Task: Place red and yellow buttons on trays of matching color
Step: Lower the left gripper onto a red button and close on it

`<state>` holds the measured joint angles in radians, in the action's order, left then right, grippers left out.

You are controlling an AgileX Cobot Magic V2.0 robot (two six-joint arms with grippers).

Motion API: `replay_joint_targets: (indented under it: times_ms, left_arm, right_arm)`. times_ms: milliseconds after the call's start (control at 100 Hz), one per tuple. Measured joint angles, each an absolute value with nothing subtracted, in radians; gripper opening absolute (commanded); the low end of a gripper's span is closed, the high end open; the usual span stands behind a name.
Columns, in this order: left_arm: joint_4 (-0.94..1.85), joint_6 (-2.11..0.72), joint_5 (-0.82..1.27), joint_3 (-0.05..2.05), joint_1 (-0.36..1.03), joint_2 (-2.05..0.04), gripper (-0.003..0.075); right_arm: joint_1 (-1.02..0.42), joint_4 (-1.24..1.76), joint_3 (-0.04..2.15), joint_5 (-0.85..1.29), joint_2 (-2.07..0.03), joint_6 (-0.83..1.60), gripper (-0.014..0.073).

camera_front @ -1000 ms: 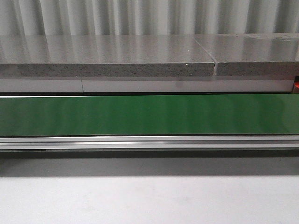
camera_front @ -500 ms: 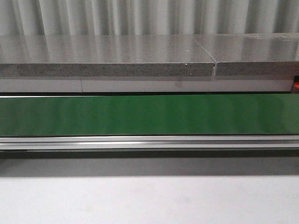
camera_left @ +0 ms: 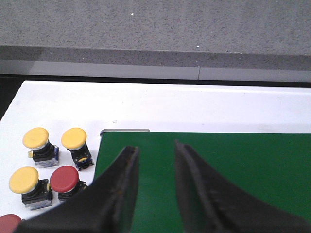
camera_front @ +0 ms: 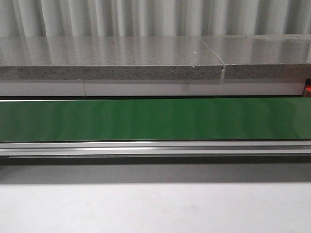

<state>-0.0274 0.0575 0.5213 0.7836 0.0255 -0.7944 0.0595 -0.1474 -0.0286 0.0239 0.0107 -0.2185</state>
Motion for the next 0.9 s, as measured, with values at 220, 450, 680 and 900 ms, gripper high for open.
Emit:
replay_joint_targets:
  times_ms: [220, 450, 680, 900]
  left_arm:
    - [-0.045, 0.062, 0.502, 0.828, -0.035, -0.904, 0.0476]
    - [-0.046, 0.159, 0.617, 0.927, -0.16, -1.036, 0.0471]
    - [0.0, 0.183, 0.769, 1.022, -0.268, -1.193, 0.0471]
    - [0.023, 0.184, 0.903, 1.115, -0.302, -1.361, 0.0471]
  right_arm:
    - [0.06, -0.147, -0.029, 0.024, 0.011, -0.221, -0.0066]
    - [0.06, -0.147, -0.029, 0.024, 0.011, -0.221, -0.0066]
    - [0.06, -0.147, -0.029, 0.024, 0.011, -0.221, -0.0066]
    - [0.06, -0.147, -0.029, 0.024, 0.011, -0.219, -0.0066]
